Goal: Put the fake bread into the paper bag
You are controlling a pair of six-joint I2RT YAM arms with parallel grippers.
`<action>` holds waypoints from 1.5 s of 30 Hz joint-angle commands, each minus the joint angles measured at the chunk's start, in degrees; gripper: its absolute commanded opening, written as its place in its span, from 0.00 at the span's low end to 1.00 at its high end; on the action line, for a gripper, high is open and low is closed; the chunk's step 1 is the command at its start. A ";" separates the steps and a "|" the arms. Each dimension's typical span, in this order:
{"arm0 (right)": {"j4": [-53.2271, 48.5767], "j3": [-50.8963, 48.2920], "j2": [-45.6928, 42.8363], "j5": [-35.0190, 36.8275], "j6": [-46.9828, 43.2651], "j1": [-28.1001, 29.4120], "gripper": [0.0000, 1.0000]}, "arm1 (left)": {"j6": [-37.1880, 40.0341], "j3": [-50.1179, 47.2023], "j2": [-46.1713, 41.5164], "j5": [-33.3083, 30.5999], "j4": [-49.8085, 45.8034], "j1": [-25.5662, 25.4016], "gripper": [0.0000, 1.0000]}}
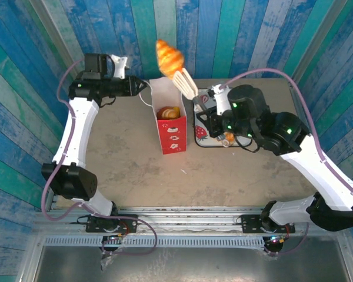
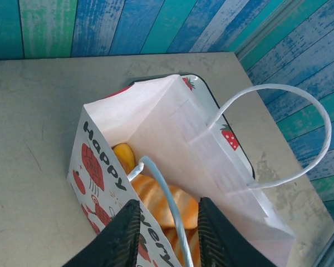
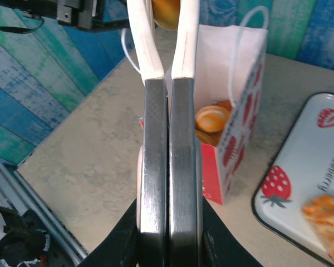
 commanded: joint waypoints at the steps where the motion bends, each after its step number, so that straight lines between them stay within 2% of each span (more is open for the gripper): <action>1: 5.07 1.61 2.16 -0.57 0.81 1.45 0.07 | 0.76 0.66 0.85 0.12 0.33 0.20 0.22; 3: 5.51 1.47 3.08 -0.60 1.33 2.13 0.07 | 1.31 0.34 -0.04 -1.15 0.51 0.20 0.10; 6: 7.24 0.08 3.79 -1.26 2.73 2.78 0.07 | 1.34 -1.56 -2.27 -3.56 2.09 0.20 0.00; 17: 7.38 -5.39 5.90 1.29 10.28 3.65 0.07 | 3.24 -3.76 -6.58 -10.87 1.64 0.20 0.00; 35: -3.47 -2.61 12.48 3.71 10.99 3.66 0.10 | 4.04 -3.82 -7.55 -12.83 1.52 0.20 0.00; 45: -5.08 -2.16 12.37 4.47 10.31 3.67 0.29 | 3.88 -3.89 -7.55 -12.62 1.93 0.25 0.00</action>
